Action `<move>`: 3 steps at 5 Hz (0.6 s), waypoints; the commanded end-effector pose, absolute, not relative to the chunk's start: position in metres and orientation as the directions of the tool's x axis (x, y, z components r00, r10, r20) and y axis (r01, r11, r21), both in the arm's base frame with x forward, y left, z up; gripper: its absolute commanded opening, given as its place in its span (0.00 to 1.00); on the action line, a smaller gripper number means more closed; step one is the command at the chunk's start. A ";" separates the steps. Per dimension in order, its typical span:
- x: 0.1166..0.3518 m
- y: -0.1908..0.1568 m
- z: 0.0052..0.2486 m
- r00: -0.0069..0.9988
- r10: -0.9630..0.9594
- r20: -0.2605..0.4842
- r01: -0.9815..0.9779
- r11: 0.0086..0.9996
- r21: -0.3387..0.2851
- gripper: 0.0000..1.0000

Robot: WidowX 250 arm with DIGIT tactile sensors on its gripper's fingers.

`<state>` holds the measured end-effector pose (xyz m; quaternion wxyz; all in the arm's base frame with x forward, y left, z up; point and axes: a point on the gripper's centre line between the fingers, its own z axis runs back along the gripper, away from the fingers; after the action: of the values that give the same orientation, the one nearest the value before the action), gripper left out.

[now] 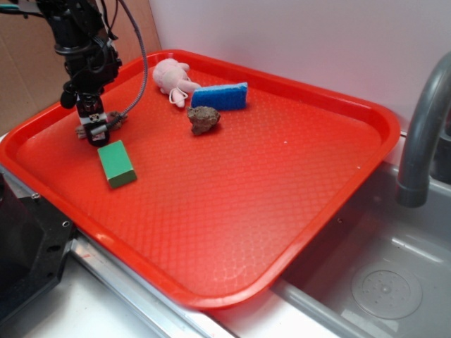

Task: Grab the wood chip.

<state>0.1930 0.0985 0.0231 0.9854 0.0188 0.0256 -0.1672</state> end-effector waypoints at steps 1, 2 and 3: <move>0.191 0.045 0.133 0.965 -0.192 0.180 0.175 0.979 0.109 0.00; 0.186 0.017 0.185 0.990 -0.032 0.140 0.023 0.998 0.063 0.00; 0.184 -0.001 0.233 0.996 0.069 0.061 -0.076 0.991 0.112 0.00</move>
<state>0.1789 0.0003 0.2219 0.9975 0.0552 -0.0190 0.0387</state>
